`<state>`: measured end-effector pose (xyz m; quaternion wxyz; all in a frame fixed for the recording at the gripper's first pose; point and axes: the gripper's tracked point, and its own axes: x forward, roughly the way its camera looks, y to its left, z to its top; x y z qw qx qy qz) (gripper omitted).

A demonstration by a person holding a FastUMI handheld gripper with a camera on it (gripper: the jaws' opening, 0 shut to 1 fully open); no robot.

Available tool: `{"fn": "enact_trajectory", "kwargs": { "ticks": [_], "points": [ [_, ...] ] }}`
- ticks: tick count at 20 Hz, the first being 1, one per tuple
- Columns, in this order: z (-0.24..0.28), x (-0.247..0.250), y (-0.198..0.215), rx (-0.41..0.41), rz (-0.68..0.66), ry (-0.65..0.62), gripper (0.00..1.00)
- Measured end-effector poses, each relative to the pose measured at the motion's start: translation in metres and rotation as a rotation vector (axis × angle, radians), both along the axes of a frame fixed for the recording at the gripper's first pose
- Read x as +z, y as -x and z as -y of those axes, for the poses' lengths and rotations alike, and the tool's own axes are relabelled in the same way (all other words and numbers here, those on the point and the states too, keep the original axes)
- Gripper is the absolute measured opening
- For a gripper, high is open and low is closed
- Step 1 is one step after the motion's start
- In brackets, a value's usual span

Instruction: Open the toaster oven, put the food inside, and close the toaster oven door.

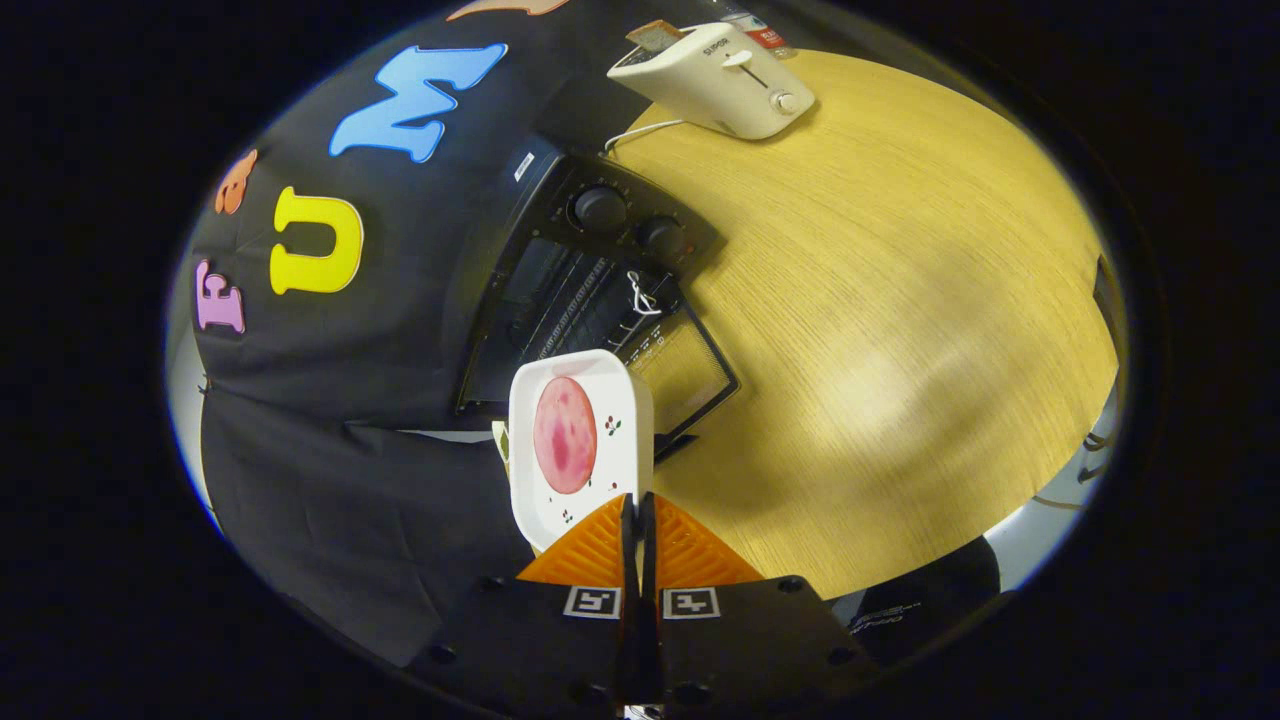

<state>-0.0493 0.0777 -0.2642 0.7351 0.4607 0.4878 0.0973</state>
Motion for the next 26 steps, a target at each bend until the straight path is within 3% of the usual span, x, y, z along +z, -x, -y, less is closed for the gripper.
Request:
{"fn": "enact_trajectory", "kwargs": {
  "ticks": [3, 7, 13, 26],
  "points": [
    [-0.02, -0.011, -0.023, -0.021, -0.001, -0.011, 0.01],
    [-0.03, -0.029, -0.055, -0.09, 0.014, 0.016, 0.01],
    [-0.046, -0.035, -0.106, -0.209, 0.065, -0.041, 0.01],
    [-0.073, -0.049, -0.174, -0.443, 0.073, -0.107, 0.02]
  ]
}}
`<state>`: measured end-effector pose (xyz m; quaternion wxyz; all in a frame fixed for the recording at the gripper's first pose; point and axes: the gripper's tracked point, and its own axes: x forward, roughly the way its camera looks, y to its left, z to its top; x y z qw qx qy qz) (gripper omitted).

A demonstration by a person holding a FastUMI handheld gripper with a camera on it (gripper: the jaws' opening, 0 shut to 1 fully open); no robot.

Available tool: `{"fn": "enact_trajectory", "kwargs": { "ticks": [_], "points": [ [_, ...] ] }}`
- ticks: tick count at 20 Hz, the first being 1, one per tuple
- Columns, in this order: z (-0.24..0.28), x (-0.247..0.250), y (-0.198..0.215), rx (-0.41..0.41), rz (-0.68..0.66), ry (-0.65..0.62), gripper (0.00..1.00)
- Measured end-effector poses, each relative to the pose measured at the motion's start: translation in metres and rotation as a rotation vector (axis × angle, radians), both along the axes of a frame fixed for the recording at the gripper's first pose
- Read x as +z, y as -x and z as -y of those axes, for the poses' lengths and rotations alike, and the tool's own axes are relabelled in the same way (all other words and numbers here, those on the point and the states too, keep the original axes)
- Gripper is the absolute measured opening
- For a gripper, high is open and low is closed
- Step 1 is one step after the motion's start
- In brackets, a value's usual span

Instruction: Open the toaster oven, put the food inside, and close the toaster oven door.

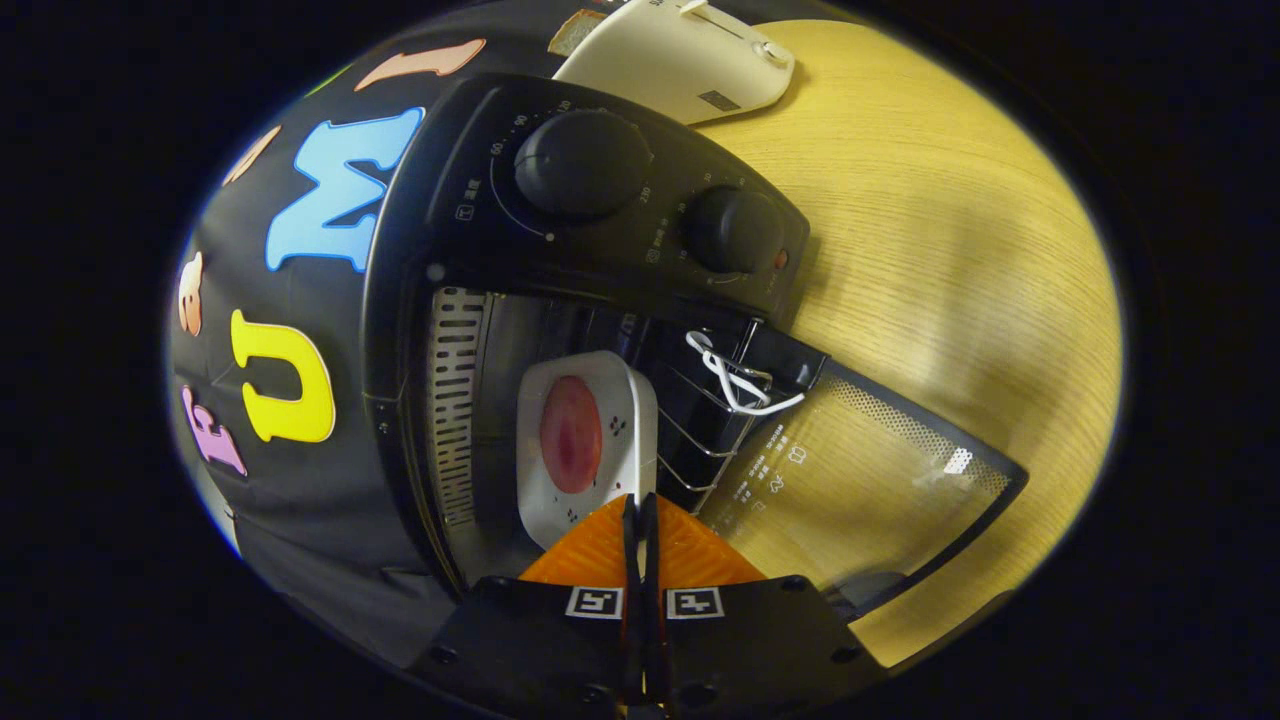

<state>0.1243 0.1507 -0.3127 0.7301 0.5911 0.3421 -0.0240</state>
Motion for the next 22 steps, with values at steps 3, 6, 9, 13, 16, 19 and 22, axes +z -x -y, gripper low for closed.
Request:
{"fn": "enact_trajectory", "kwargs": {
  "ticks": [3, 6, 9, 13, 16, 19, 22],
  "points": [
    [-0.006, 0.002, -0.009, -0.028, 0.025, 0.008, 0.04],
    [-0.012, 0.0, -0.015, -0.038, 0.028, 0.003, 0.07],
    [-0.017, 0.001, -0.022, -0.039, 0.032, -0.003, 0.07],
    [-0.021, 0.002, -0.028, -0.03, 0.023, -0.029, 0.09],
    [-0.022, 0.004, -0.021, 0.01, 0.028, -0.029, 0.11],
    [-0.031, 0.022, -0.009, 0.058, 0.066, -0.083, 0.46],
    [-0.027, 0.029, 0.003, 0.073, 0.068, -0.053, 0.96]
  ]
}}
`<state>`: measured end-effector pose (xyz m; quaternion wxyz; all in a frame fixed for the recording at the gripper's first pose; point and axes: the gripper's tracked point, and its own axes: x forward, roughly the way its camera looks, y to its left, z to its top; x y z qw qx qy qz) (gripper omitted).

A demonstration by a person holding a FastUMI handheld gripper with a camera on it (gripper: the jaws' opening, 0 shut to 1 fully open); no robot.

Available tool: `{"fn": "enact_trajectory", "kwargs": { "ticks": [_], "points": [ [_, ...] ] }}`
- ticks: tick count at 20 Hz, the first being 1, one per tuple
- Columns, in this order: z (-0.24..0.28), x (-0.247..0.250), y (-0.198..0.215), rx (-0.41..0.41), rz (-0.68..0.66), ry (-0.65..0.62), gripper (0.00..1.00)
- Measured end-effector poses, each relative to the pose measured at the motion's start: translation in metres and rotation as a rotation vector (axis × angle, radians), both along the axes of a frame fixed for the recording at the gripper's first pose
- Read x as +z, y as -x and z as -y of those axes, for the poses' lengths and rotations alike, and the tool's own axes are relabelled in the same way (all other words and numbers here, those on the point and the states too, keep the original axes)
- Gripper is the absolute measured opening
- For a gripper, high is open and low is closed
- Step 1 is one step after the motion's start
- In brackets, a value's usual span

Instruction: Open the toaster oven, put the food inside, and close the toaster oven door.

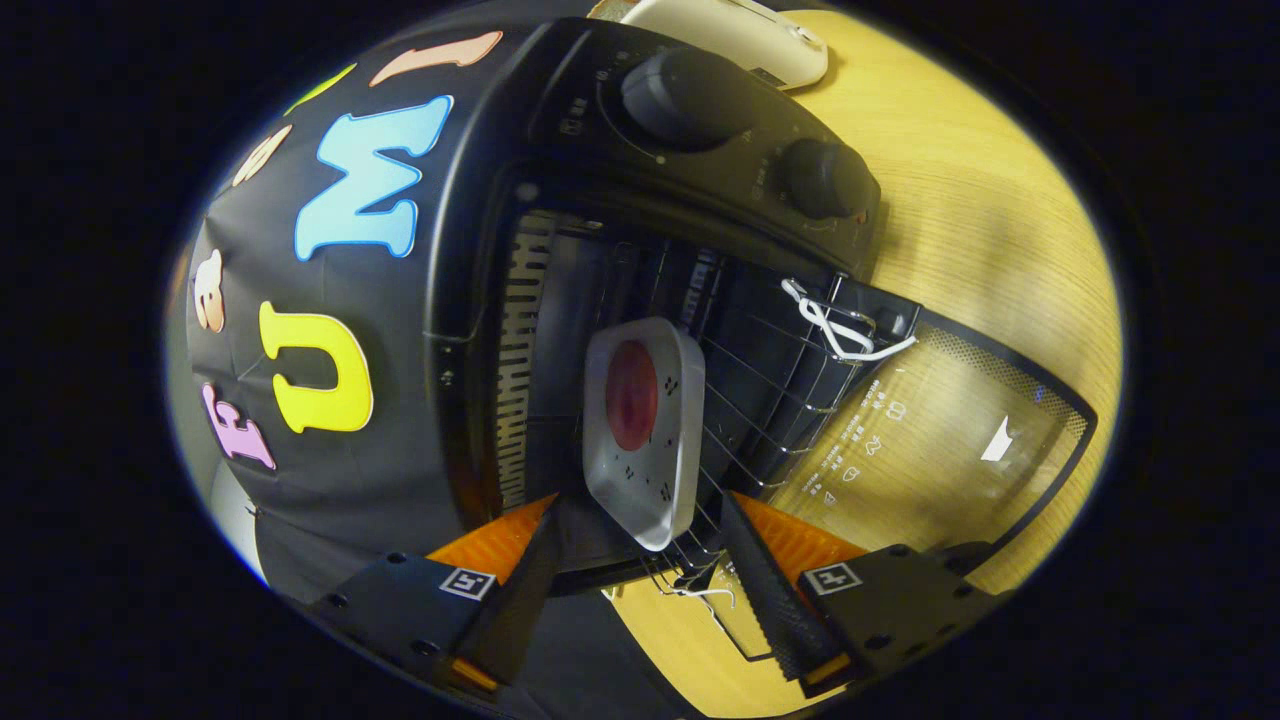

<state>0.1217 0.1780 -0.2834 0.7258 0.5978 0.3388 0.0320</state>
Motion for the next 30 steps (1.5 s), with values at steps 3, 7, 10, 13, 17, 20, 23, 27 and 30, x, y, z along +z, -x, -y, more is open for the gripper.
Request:
{"fn": "enact_trajectory", "kwargs": {
  "ticks": [3, 7, 10, 13, 17, 20, 23, 27, 30],
  "points": [
    [0.001, 0.005, 0.019, 0.02, 0.012, 0.032, 0.97],
    [-0.002, 0.016, 0.056, 0.07, 0.061, 0.116, 0.97],
    [-0.008, 0.015, 0.086, 0.152, 0.076, 0.203, 0.97],
    [-0.012, 0.013, 0.107, 0.225, 0.101, 0.305, 0.97],
    [-0.018, 0.004, 0.129, 0.335, 0.133, 0.465, 0.97],
    [-0.026, -0.007, 0.146, 0.43, 0.128, 0.546, 0.98],
    [-0.024, -0.022, 0.158, 0.49, 0.108, 0.635, 0.98],
    [-0.014, -0.041, 0.165, 0.541, 0.049, 0.747, 0.98],
    [-0.006, -0.058, 0.175, 0.608, -0.015, 0.845, 0.98]
  ]
}}
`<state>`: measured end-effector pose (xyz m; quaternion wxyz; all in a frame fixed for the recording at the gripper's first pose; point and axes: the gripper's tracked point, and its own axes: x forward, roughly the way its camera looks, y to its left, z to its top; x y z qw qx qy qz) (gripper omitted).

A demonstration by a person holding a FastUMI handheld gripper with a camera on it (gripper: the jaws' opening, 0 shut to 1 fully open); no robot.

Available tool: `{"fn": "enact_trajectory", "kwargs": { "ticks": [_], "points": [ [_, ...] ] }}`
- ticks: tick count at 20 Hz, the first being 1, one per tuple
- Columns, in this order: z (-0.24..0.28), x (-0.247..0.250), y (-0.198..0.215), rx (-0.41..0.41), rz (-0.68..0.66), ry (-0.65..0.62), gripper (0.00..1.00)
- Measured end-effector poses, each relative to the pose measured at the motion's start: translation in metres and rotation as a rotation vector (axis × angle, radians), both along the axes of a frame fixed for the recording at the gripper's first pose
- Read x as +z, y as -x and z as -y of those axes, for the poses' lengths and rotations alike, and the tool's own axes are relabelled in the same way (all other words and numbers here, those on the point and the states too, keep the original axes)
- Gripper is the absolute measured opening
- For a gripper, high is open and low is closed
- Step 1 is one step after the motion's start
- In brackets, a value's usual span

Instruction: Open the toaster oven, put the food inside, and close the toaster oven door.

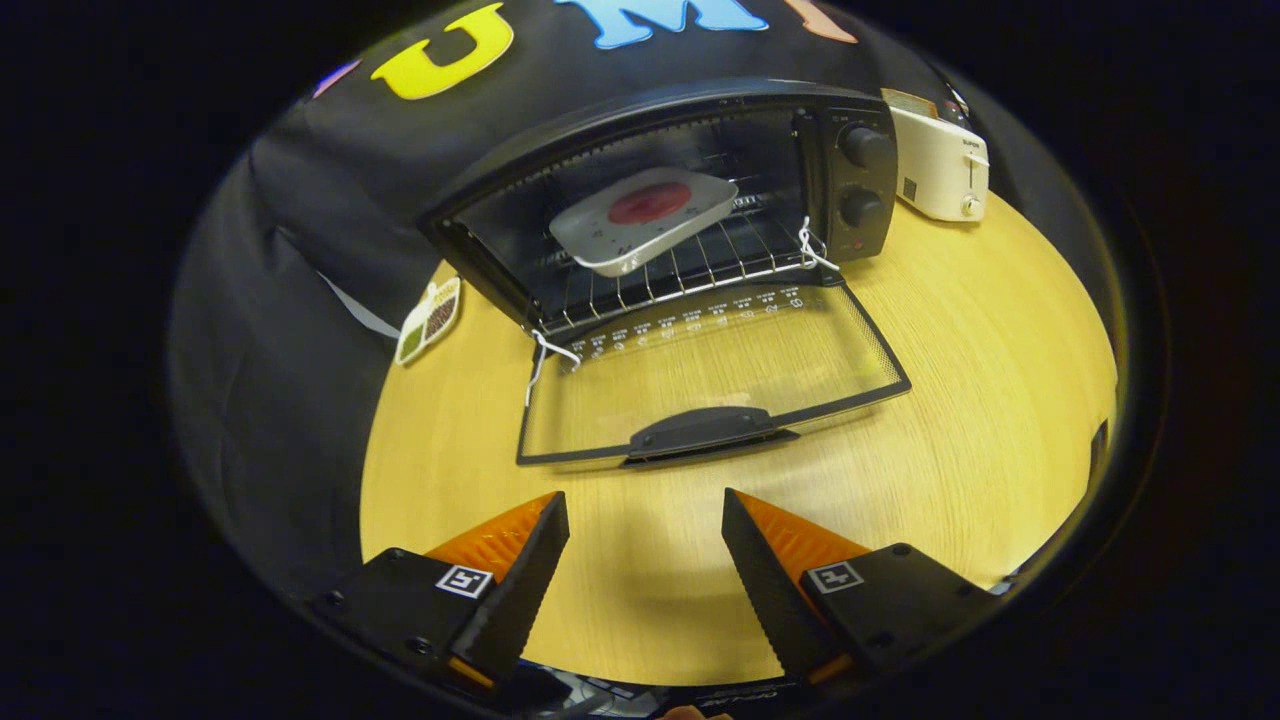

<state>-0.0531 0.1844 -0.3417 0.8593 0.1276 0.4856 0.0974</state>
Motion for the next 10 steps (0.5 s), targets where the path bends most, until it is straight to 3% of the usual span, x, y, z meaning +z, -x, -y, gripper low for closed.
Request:
{"fn": "enact_trajectory", "kwargs": {
  "ticks": [7, 10],
  "points": [
    [0.014, -0.02, 0.001, 0.081, -0.016, 0.248, 0.98],
    [0.021, -0.032, -0.002, 0.07, -0.039, 0.324, 0.98]
  ]
}}
